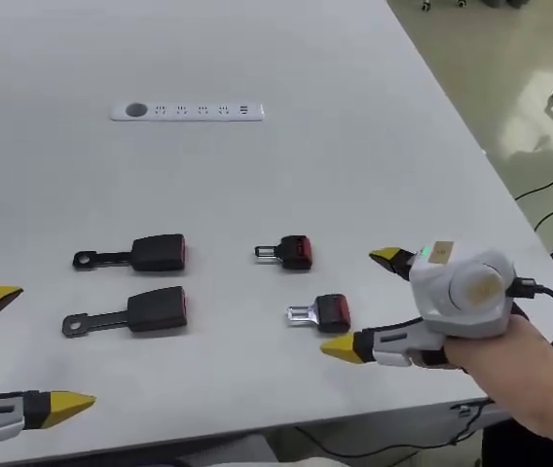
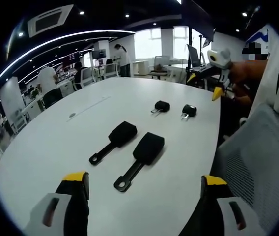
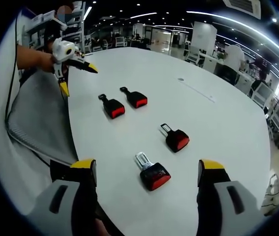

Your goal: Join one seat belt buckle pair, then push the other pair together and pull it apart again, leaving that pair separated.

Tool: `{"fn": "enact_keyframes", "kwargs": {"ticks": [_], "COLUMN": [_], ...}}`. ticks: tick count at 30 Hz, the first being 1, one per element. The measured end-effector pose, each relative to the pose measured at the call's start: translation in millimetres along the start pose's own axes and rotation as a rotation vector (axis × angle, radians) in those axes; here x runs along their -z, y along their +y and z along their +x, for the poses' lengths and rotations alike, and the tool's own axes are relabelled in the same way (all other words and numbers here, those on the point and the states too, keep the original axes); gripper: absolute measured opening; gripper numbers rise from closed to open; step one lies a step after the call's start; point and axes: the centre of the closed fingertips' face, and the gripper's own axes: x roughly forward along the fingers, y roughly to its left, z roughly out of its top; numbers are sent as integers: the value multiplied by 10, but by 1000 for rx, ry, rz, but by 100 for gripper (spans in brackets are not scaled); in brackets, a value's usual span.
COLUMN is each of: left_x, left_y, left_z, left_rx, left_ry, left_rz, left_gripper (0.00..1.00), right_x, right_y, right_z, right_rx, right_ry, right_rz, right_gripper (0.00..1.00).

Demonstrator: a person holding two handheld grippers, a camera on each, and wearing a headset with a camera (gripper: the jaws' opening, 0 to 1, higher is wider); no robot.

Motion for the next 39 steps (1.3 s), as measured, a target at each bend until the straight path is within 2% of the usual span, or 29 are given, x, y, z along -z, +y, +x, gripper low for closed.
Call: {"fn": "enact_keyframes", "kwargs": {"ticks": [18,25,27,33,39], "left_x": [36,16,19,24,32], "left_y": [27,34,30,-3,-46], "left_z": [-39,-25,-20,11,105], "left_rx": [-1,1,3,24,68], "left_ry": [14,15,24,36,57], "left_rz": [7,11,7,21,35], "left_gripper": [93,91,87,84,73], "right_x": [-23,-17,-9,40,89], "right_y": [9,0,-9,-6,24], "right_z": [54,37,32,29,84], "right_rx": [-12,-14,-12,-17,-44], "right_ry": [3,13,15,32,37], "right_rz": [-15,-27,-30,-37,-48], "right_gripper": [81,81,81,78,70]}}
